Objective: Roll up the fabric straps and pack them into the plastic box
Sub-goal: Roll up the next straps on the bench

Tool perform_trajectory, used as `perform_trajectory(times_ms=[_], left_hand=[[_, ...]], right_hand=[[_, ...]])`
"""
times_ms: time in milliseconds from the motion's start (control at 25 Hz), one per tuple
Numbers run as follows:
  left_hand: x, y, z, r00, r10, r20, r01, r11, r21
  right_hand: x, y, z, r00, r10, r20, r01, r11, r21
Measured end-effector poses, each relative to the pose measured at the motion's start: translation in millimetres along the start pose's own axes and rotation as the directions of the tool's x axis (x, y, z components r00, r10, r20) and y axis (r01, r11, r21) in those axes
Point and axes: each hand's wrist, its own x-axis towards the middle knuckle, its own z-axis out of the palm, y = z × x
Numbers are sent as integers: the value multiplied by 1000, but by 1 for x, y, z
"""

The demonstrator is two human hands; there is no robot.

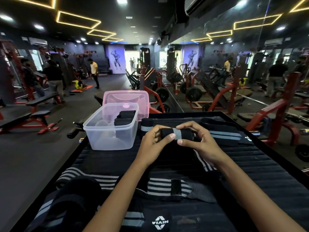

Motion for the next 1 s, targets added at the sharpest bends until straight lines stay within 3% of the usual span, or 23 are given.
perform_trajectory(times_ms=[200,280,400,560,840,1000], left_hand=[[-1,2,1,989,10,146,-8,1000,-13],[0,0,0,993,25,117,-27,999,17],[0,0,-3,997,56,51,-61,992,110],[-2,2,-1,997,-19,78,16,999,38],[-11,1,15,984,-144,107,134,986,97],[-10,-1,12,977,-143,157,129,987,96]], right_hand=[[2,-3,2,993,-11,-121,15,999,33],[2,-3,3,989,12,-148,-5,999,45],[0,-5,4,995,35,-98,-32,999,30],[-3,-8,0,1000,-2,16,4,997,-77],[-9,-5,19,1000,-9,4,9,990,-140],[-8,-5,18,1000,2,16,1,986,-165]])
